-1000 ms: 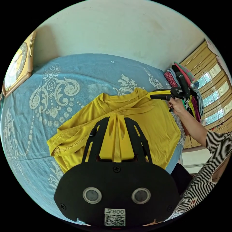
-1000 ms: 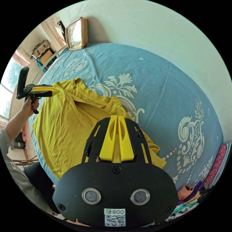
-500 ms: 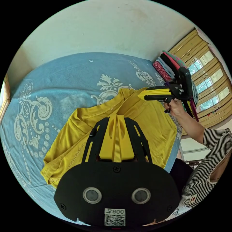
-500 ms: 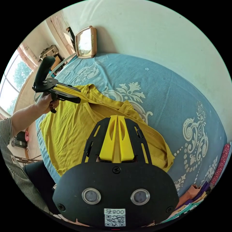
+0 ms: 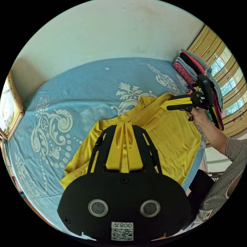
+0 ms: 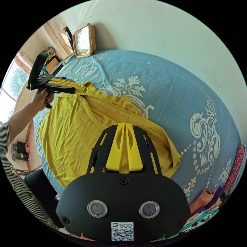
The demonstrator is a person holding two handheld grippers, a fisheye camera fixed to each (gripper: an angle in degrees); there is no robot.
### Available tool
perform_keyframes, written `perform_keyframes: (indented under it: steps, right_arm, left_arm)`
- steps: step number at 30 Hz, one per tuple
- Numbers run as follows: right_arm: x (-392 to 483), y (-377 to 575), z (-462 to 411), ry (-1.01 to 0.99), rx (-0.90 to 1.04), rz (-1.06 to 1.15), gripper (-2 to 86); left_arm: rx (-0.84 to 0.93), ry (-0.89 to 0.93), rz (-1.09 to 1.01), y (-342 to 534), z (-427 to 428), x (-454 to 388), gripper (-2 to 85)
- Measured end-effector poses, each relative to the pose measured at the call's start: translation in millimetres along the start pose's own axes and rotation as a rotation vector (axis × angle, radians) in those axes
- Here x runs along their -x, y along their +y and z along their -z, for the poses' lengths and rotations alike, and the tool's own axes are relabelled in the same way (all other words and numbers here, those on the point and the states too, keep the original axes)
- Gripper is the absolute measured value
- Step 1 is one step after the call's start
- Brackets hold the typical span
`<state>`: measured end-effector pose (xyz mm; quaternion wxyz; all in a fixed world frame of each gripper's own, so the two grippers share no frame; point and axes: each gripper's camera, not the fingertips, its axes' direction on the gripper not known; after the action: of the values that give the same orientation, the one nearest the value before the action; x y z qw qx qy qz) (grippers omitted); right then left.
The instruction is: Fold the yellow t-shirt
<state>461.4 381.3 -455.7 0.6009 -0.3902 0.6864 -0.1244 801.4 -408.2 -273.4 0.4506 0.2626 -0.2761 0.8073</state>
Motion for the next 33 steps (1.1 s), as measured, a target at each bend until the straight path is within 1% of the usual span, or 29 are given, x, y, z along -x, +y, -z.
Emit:
perform_keyframes:
  steps: [2, 5, 9, 11, 12, 15, 17, 18, 20, 22, 24, 26, 28, 29, 30, 33]
  right_arm:
    - [-9, 10, 5, 0.062, 0.017, -0.012, 0.1]
    - [-28, 15, 12, 0.101, 0.025, -0.058, 0.1]
    - [-57, 11, 15, 0.165, 0.053, -0.119, 0.1]
    - [-77, 6, 11, 0.17, 0.085, -0.147, 0.0]
    - [-81, 6, 11, 0.168, 0.087, -0.155, 0.0]
    - [-95, 4, 12, 0.145, 0.08, -0.188, 0.0]
    - [-98, 6, 13, 0.135, 0.067, -0.191, 0.0]
    - [-98, 6, 12, 0.13, 0.068, -0.188, 0.0]
    - [-98, 8, 10, 0.138, 0.07, -0.182, 0.0]
    - [-95, 9, 10, 0.133, 0.066, -0.181, 0.0]
    - [-88, 9, 16, 0.127, 0.048, -0.161, 0.1]
    - [-73, 6, 22, 0.104, 0.016, -0.129, 0.1]
    - [-59, 2, 24, 0.103, 0.0, -0.095, 0.1]
    - [-51, -1, 23, 0.102, -0.006, -0.078, 0.1]
    - [-48, -1, 23, 0.092, -0.013, -0.069, 0.2]
    - [-38, 0, 24, 0.011, -0.041, -0.034, 0.1]
  left_arm:
    - [0.077, 0.002, -0.049, 0, -15, -16, 0.1]
    - [0.182, -0.1, -0.052, -7, -39, -15, 0.1]
    - [0.159, -0.096, -0.027, -15, -34, 0, 0.1]
    - [0.155, -0.205, 0.018, -17, -27, 10, 0.2]
    - [0.154, -0.215, 0.026, -17, -24, 13, 0.2]
    - [0.115, -0.208, 0.059, -8, -2, 27, 0.2]
    - [0.1, -0.204, 0.046, 7, 13, 28, 0.2]
    - [0.098, -0.185, 0.036, 11, 16, 27, 0.2]
    - [0.087, -0.09, -0.015, 22, 21, 19, 0.3]
    - [0.091, -0.068, -0.026, 22, 22, 16, 0.3]
    - [0.146, -0.114, -0.029, 20, 16, 16, 0.3]
    - [0.206, -0.209, -0.038, 21, 7, 23, 0.3]
    - [0.17, -0.205, 0.002, 24, 17, 34, 0.2]
    - [0.156, -0.274, 0.043, 27, 25, 41, 0.2]
    - [0.15, -0.296, 0.051, 30, 29, 43, 0.2]
    - [0.124, -0.254, 0.061, 49, 52, 53, 0.2]
